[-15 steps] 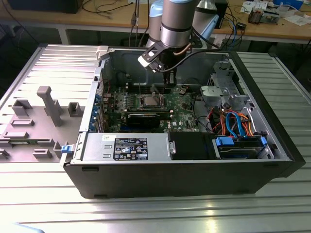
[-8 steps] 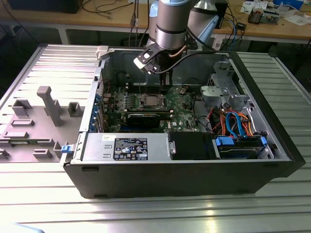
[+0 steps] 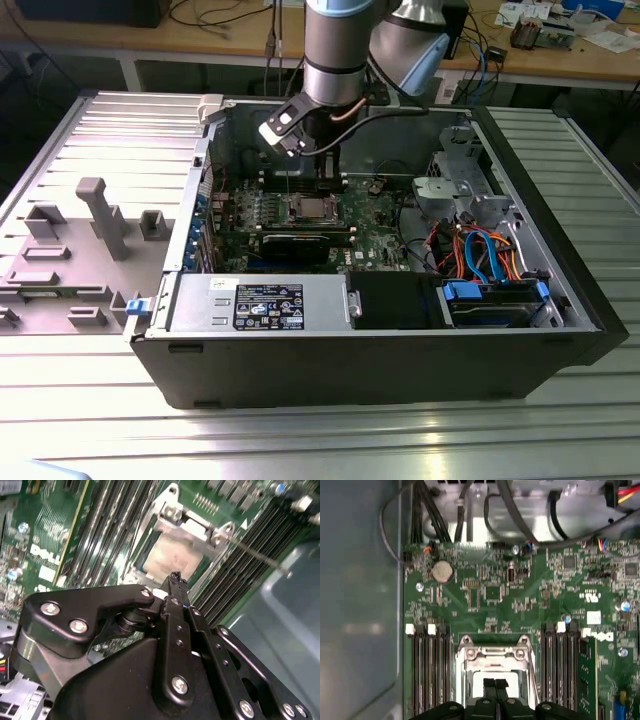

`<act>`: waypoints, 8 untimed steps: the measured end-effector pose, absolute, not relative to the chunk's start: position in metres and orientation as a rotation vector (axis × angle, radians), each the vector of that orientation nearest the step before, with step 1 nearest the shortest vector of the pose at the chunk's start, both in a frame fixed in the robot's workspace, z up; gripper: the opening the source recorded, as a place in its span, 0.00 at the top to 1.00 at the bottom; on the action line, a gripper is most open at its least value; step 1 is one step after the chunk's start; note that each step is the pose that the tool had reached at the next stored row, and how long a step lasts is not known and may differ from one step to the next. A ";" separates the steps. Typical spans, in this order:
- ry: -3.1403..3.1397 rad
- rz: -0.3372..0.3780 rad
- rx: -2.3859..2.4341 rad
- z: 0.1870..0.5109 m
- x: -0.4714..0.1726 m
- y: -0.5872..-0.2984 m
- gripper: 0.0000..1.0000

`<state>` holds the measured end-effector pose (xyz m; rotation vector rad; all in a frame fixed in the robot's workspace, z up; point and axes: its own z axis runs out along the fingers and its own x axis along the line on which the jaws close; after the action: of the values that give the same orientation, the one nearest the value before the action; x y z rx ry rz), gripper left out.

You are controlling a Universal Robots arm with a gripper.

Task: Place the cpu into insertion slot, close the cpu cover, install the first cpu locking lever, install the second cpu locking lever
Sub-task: 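Close the cpu cover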

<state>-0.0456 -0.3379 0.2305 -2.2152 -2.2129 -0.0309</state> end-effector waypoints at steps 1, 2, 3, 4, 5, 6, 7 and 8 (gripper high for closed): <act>-2.213 -0.031 -2.215 0.229 -0.052 -0.338 0.89; -2.214 -0.031 -2.214 0.227 -0.056 -0.338 0.89; -2.215 -0.031 -2.213 0.226 -0.059 -0.338 0.89; -2.215 -0.031 -2.213 0.225 -0.062 -0.338 0.89; -2.216 -0.031 -2.212 0.224 -0.065 -0.338 0.89; -2.217 -0.031 -2.211 0.223 -0.067 -0.338 0.89; -2.217 -0.031 -2.211 0.221 -0.069 -0.338 0.89; -2.217 -0.031 -2.211 0.220 -0.071 -0.338 0.89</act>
<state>-0.0709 -0.3379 0.2197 -2.2109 -2.2171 -0.0313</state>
